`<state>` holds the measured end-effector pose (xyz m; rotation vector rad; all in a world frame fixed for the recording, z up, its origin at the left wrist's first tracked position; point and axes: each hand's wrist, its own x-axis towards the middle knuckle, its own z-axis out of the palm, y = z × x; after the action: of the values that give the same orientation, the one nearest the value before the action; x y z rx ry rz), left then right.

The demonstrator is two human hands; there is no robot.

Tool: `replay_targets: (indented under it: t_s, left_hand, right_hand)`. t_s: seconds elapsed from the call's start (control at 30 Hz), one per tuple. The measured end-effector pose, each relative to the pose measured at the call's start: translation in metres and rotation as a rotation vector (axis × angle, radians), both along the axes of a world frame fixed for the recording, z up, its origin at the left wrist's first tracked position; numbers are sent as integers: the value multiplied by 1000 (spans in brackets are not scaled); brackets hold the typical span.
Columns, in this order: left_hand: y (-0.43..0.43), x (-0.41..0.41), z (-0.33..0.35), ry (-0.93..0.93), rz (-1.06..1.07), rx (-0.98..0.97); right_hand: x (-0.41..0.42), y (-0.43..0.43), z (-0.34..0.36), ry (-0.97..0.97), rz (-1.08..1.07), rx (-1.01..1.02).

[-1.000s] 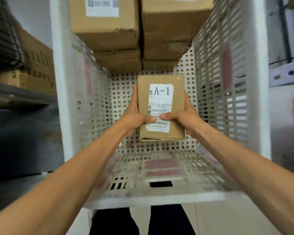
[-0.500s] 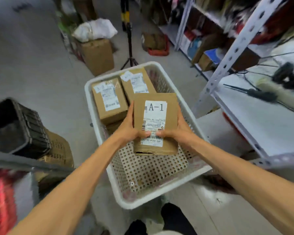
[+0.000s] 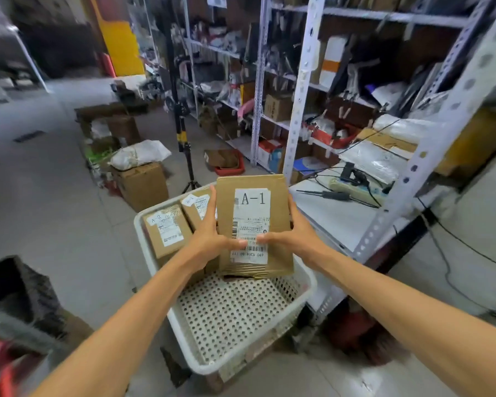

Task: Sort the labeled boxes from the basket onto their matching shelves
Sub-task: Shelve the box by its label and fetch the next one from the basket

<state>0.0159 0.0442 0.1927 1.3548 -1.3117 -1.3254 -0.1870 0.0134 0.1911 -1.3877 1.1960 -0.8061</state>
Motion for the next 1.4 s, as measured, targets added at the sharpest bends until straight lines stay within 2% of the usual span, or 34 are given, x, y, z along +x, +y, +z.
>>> replay_targets:
  t_s: [0.13,0.33,0.47,0.63,0.93,1.07,1.4]
  left_hand:
    - [50,-46,-2,11,-50,12]
    - [117,-138,-13,-19,-222,72]
    - [132,-197,-17,-58,-302,67]
    - [126,-291,-12,-33,-504,58]
    - [79,-478,24,61,-992,-42]
    - [70,-555,35,122,-1197,-6]
    - [124,-707,59,150,-1589,32]
  right_hand:
    - [-49,55,-7,15,-34,-23]
    - [-140,154,-36,-41,-203,43]
    - [-197,192,-36,-37,-300,49]
    - [-284,224,-26,-41,-467,65]
    - [-424,259,20,-54,-885,-15]
    - [-467,279,39,-32,-1090,-53]
    - [-533,360,66,44,-1549,-59]
